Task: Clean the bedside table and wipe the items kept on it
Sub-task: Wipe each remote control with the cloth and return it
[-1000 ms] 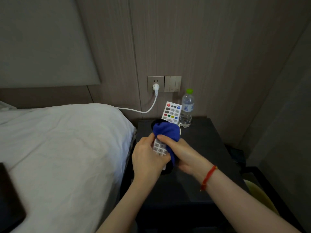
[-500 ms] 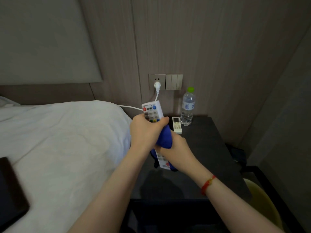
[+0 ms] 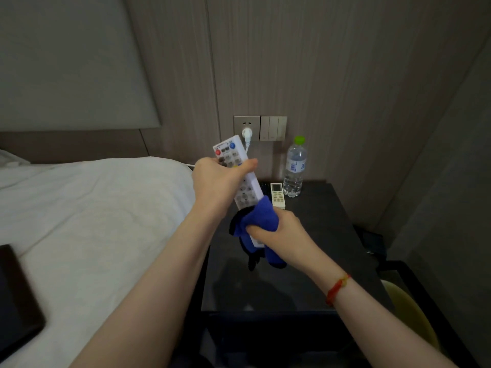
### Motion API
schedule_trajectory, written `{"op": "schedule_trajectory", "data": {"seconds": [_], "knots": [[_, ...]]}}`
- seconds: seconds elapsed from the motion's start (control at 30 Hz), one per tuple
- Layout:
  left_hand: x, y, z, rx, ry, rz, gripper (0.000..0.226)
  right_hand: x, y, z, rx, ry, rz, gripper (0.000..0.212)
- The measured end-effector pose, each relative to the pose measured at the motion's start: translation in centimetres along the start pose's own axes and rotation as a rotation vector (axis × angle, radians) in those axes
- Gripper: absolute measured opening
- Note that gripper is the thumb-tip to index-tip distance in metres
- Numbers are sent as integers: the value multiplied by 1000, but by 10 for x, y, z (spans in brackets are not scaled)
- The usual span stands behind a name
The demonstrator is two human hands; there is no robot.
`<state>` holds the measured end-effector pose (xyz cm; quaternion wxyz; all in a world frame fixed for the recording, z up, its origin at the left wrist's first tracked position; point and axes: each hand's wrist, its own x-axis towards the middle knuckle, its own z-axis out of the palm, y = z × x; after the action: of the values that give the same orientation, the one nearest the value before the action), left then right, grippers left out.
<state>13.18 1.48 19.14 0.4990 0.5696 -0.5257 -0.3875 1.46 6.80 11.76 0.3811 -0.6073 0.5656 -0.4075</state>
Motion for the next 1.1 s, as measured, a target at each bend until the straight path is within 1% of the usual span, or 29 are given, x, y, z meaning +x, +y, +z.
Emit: {"op": "schedule_trajectory", "data": {"seconds": [0.07, 0.17, 0.2, 0.3, 0.37, 0.4, 0.5, 0.57, 0.63, 0.7, 0.77, 0.83, 0.93, 1.03, 1.1], "knots": [[1, 1, -1, -41, -11, -1, 20, -3, 5, 0, -20, 14, 18, 18], [-1, 0, 1, -114, -37, 4, 17, -4, 8, 0, -61, 70, -10, 17], [-4, -1, 3, -145, -47, -1, 20, -4, 8, 0, -92, 103, -21, 19], [-18, -13, 9, -212, -92, -23, 45, -6, 9, 3, -155, 218, -70, 28], [-29, -25, 15, -224, -122, -24, 56, -6, 9, 4, -117, 255, -104, 33], [-32, -30, 16, -236, -114, -26, 56, -7, 9, 5, -86, 250, -111, 37], [-30, -34, 12, -372, -55, -93, 46, -13, 11, 6, -10, 151, -132, 59], [-24, -35, 7, -464, -77, -175, 38, -19, 16, 3, 51, 59, -140, 66], [-20, -40, 1, -497, -121, -205, 25, -23, 19, -4, 164, -21, -123, 64], [-19, -47, -4, -511, -197, -220, 17, -23, 19, -12, 281, -60, -112, 56], [-20, -52, -6, -546, -279, -241, 22, -21, 12, -17, 342, -89, -117, 45], [-22, -56, -5, -587, -350, -253, 28, -17, -2, -18, 339, -125, -121, 44], [-27, -60, 1, -611, -435, -216, 21, -5, -26, -19, 280, -161, -143, 57], [-30, -65, 3, -678, -487, -200, 34, 9, -46, -21, 242, -211, -170, 66], [-28, -65, 3, -728, -479, -212, 29, 15, -53, -20, 221, -243, -166, 69]]}}
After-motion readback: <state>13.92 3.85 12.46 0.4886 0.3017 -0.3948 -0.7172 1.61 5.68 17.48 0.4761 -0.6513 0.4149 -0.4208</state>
